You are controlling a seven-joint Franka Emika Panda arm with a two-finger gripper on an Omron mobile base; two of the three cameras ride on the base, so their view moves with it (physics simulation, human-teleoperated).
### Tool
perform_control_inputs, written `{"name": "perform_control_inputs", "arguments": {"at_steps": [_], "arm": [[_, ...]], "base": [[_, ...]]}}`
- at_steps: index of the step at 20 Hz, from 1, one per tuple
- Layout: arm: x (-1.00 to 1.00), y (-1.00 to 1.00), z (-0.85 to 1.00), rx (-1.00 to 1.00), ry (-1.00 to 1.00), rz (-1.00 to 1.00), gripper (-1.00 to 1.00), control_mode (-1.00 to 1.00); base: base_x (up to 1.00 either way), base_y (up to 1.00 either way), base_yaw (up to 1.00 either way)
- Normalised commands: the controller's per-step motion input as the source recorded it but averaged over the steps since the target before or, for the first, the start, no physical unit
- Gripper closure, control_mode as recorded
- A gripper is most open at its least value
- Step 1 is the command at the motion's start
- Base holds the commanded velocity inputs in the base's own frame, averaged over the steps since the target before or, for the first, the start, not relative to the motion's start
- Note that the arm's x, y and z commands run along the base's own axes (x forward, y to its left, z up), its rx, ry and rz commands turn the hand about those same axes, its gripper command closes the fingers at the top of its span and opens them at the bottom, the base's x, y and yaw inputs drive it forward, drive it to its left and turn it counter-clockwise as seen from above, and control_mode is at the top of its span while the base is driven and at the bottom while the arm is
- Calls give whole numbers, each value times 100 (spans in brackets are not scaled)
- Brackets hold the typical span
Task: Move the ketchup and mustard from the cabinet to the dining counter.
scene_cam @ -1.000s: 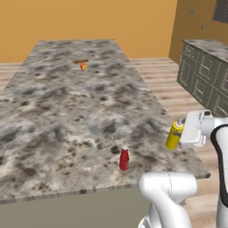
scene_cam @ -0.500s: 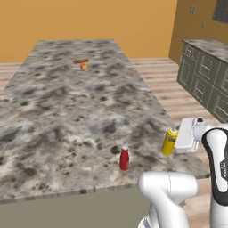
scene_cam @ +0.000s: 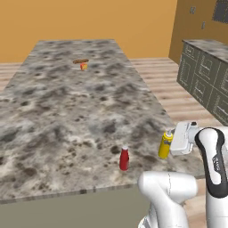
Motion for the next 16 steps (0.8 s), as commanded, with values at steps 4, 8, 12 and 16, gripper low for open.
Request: {"name": "perform_control_inputs", "arguments": {"at_steps": [4, 8, 12, 16], "arm": [[18, 0, -26, 0, 1, 2, 100, -100], [17, 0, -27, 0, 0, 2, 100, -100], [17, 0, -27, 0, 0, 2, 100, -100], [16, 0, -27, 0, 0, 2, 100, -100]], "base": [[0, 0, 0], [0, 0, 0], [0, 0, 0], [0, 0, 0]]}}
